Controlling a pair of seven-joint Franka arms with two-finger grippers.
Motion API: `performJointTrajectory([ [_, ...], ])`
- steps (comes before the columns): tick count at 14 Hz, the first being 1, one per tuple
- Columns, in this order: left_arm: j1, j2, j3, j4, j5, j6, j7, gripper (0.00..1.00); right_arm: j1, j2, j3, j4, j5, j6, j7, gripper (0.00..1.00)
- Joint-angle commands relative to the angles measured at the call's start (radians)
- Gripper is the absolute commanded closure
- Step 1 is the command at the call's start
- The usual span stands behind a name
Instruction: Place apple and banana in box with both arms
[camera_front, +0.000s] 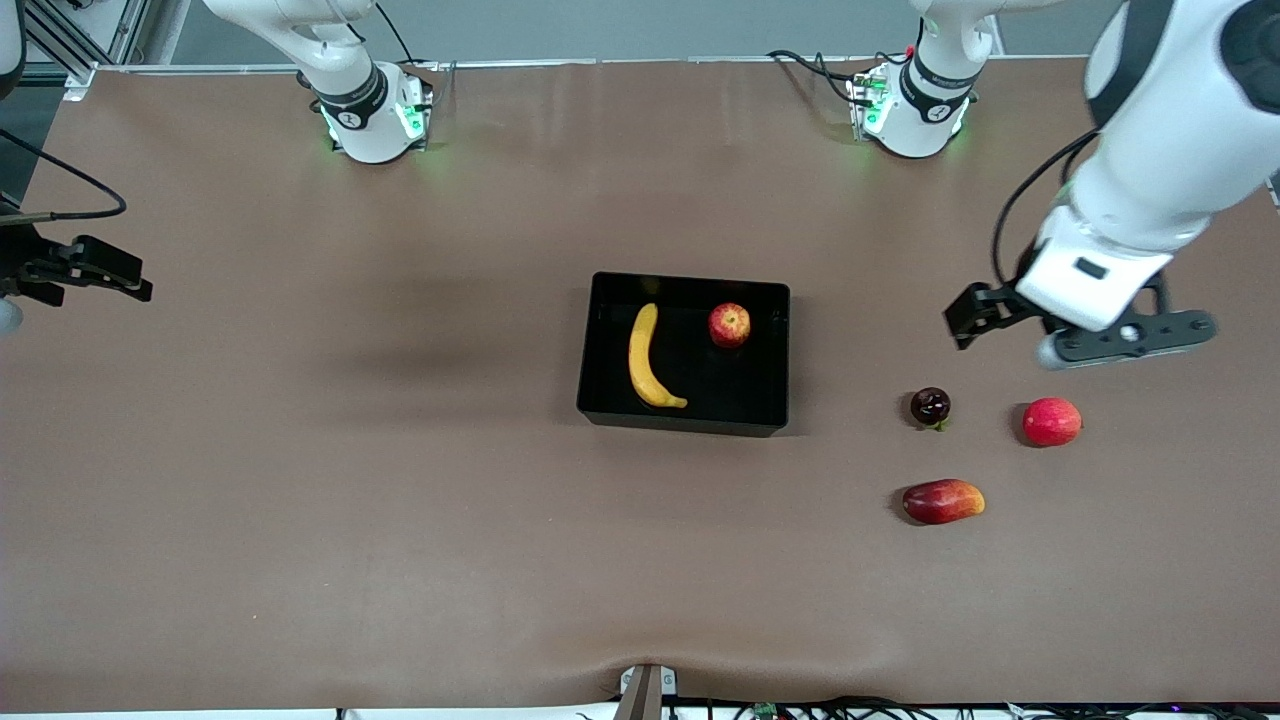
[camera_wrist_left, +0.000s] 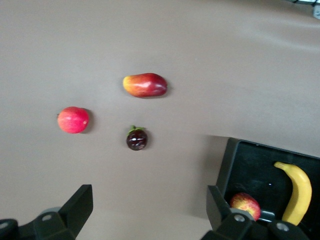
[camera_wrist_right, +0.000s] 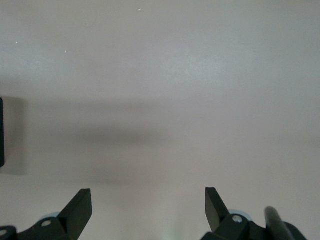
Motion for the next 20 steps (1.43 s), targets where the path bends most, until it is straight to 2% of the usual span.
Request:
performJointTrajectory([
  [1,0.047,-0.062,0.0,-0.03,-0.024,-0.027,0.042,0.0,0.006,-0.007,-0.003,0.005,0.015,-0.011,-0.006,0.0],
  [4,0.111,-0.106,0.001,-0.036,-0.027,-0.08,0.198,0.0,0.009,-0.007,-0.003,0.004,0.015,-0.024,-0.004,0.0],
  [6,0.165,-0.14,0.001,-0.047,-0.078,-0.082,0.306,0.0,0.008,-0.006,-0.003,0.004,0.015,-0.025,-0.004,0.0],
  [7,0.157,-0.166,0.015,-0.074,-0.093,-0.082,0.315,0.0,0.009,-0.007,-0.003,0.004,0.015,-0.025,-0.001,0.0],
  [10,-0.017,-0.275,0.214,-0.183,-0.15,-0.082,0.32,0.0,0.006,-0.006,-0.003,0.004,0.015,-0.025,0.0,0.0],
  [11,-0.053,-0.299,0.251,-0.206,-0.158,-0.082,0.326,0.0,0.006,-0.006,-0.003,0.005,0.015,-0.025,0.0,0.0],
  [12,-0.079,-0.31,0.271,-0.214,-0.159,-0.092,0.332,0.0,0.006,-0.006,-0.003,0.005,0.015,-0.025,0.0,0.0],
  [14,-0.21,-0.347,0.415,-0.223,-0.158,-0.117,0.346,0.0,0.006,-0.006,-0.003,0.004,0.015,-0.025,0.002,0.0],
  [15,-0.24,-0.347,0.447,-0.217,-0.156,-0.135,0.347,0.0,0.006,-0.006,-0.003,0.004,0.015,-0.025,0.002,0.0],
  [17,-0.237,-0.344,0.443,-0.211,-0.152,-0.145,0.344,0.0,0.008,-0.006,-0.003,0.004,0.015,-0.027,0.003,0.0],
  [20,-0.164,-0.324,0.353,-0.185,-0.149,-0.178,0.331,0.0,0.009,-0.006,-0.003,0.004,0.015,-0.027,0.003,0.0],
])
